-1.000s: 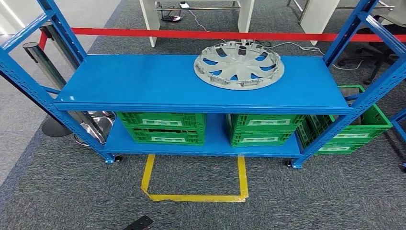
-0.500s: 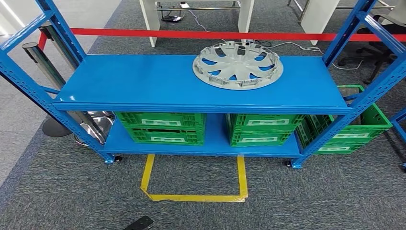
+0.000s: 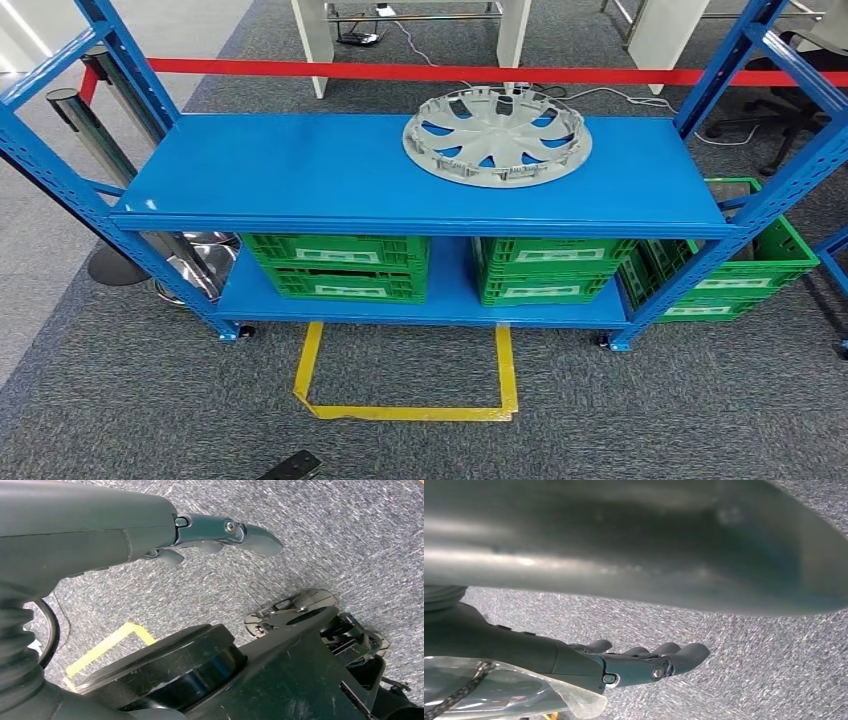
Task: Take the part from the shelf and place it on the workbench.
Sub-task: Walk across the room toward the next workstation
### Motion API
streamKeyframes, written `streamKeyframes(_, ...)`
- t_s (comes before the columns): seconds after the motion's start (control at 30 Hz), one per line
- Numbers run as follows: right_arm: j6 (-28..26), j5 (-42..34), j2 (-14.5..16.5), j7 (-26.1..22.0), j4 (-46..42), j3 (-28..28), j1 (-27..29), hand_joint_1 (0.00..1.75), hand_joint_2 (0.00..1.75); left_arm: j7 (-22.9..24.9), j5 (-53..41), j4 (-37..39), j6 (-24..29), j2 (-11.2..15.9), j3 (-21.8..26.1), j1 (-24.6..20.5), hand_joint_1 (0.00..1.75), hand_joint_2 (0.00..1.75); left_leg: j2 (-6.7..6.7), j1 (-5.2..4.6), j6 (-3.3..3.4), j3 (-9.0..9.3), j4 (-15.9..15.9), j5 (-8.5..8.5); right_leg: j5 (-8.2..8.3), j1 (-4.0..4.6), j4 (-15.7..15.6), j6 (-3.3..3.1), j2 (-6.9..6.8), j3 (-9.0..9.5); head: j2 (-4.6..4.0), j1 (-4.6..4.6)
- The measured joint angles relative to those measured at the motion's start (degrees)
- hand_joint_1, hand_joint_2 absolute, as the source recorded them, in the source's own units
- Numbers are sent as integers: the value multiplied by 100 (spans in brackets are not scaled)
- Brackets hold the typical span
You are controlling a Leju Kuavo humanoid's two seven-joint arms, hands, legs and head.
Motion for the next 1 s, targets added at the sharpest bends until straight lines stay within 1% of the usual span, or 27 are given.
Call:
streamKeyframes(0.53, 2, 46, -2, 13, 0, 13, 0, 0, 0, 0, 0, 0, -17, 0, 20, -2, 0, 175, 0, 0, 0, 0, 0, 0, 0, 0, 0, 0, 0, 0, 0, 0)
streamKeyframes(0.67, 2, 58, -1, 18, 0, 16, 0, 0, 175, 0, 0, 0, -20, 1, 22, -1, 0, 175, 0, -2, 0, -1, 0, -1, 1, -3, -2, 0, 0, 0, 0, 0)
streamKeyframes(1.0, 2, 68, 0, 20, 0, 38, 0, 0, 175, 0, 0, 0, -26, 9, 29, 0, 0, 175, 0, -12, 8, -1, 3, -6, 5, -16, -4, 8, 0, 0, 0, 0)
